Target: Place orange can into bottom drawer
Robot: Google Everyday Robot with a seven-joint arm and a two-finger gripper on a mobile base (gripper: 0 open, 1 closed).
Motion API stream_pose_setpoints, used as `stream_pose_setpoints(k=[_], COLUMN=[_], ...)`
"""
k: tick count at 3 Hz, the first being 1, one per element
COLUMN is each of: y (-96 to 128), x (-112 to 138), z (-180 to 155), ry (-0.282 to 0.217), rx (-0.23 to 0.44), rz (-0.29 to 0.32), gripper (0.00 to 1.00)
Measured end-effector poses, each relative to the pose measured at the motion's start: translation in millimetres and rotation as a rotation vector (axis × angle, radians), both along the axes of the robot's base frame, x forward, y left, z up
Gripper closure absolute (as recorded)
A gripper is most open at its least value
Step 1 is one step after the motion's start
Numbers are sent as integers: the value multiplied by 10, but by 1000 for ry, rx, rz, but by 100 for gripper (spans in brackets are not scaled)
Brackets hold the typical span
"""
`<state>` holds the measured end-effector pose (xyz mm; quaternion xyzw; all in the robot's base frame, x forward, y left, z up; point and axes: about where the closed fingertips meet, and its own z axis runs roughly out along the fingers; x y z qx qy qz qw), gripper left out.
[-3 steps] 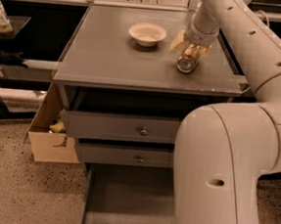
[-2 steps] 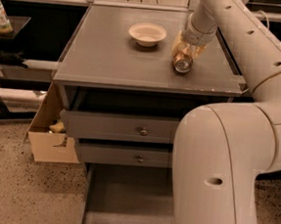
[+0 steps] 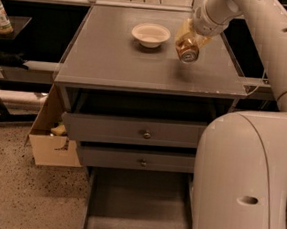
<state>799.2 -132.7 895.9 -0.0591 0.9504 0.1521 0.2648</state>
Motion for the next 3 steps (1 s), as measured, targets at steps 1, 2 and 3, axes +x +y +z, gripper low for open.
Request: stream_pose_setpoints(k=[1, 2, 3], y=[11, 105, 319], x=[-6, -123, -536], z=[-2, 35, 243], ry=[-1, -37, -120], rx=[0, 4, -4], rz=[7, 97, 271], gripper=[100, 100, 100])
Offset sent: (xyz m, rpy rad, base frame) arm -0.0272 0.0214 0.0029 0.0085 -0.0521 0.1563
